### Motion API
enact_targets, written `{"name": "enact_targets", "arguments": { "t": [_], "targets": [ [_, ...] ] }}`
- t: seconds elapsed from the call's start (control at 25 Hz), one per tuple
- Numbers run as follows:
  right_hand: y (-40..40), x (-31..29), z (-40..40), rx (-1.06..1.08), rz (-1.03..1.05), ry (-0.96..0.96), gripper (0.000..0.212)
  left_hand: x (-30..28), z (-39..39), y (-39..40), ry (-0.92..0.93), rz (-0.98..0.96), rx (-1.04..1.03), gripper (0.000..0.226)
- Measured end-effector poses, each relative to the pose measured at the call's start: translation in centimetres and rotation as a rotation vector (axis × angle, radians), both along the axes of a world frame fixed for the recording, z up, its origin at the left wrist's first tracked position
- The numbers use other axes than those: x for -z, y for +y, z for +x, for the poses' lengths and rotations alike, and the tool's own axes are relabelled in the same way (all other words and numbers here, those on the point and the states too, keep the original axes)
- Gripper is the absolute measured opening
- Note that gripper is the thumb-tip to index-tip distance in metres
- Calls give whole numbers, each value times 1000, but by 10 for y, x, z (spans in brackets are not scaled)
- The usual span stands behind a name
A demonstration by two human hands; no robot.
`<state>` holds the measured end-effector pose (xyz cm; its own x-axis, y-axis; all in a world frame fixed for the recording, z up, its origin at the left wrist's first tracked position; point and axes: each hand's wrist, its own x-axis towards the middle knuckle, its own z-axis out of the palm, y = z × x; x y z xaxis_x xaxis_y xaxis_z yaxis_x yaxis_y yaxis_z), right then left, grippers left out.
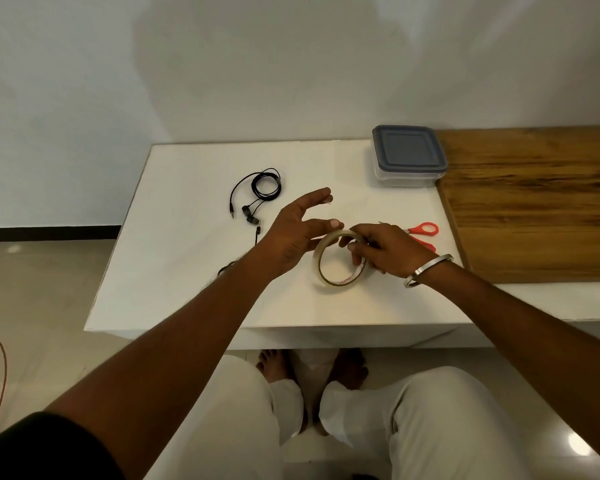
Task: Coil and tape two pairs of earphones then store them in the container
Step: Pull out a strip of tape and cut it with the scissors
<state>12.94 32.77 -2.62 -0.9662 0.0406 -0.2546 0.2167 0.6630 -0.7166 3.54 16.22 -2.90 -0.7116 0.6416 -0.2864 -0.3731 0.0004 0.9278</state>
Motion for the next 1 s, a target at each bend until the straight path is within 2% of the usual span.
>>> {"name": "enact_targets", "arguments": {
  "t": [0.12, 0.32, 0.44, 0.6, 0.68, 0.84, 1.0],
  "targets": [
    [2, 3, 4, 23, 62, 54, 16, 2, 4, 2, 62, -45, -103, 61],
    [7, 4, 10, 98, 32, 80, 13, 2, 8, 7, 72, -62, -289, 65],
    [11, 1, 11, 80, 25, 47, 11, -1, 8, 6, 59, -76, -230, 65],
    [6, -5, 8, 134, -43, -11, 42, -4, 11, 8, 36, -144, -204, 65],
    [2, -5, 6, 180, -87, -71, 49, -4, 13, 9, -22, -158, -206, 64],
    [-4, -5, 5, 216, -51, -168, 53, -3, 13, 11, -122, -163, -188, 66],
    [-1, -6, 4, 234, -32, -114, 52, -3, 11, 15, -195, -162, -205, 70]
  ]
}}
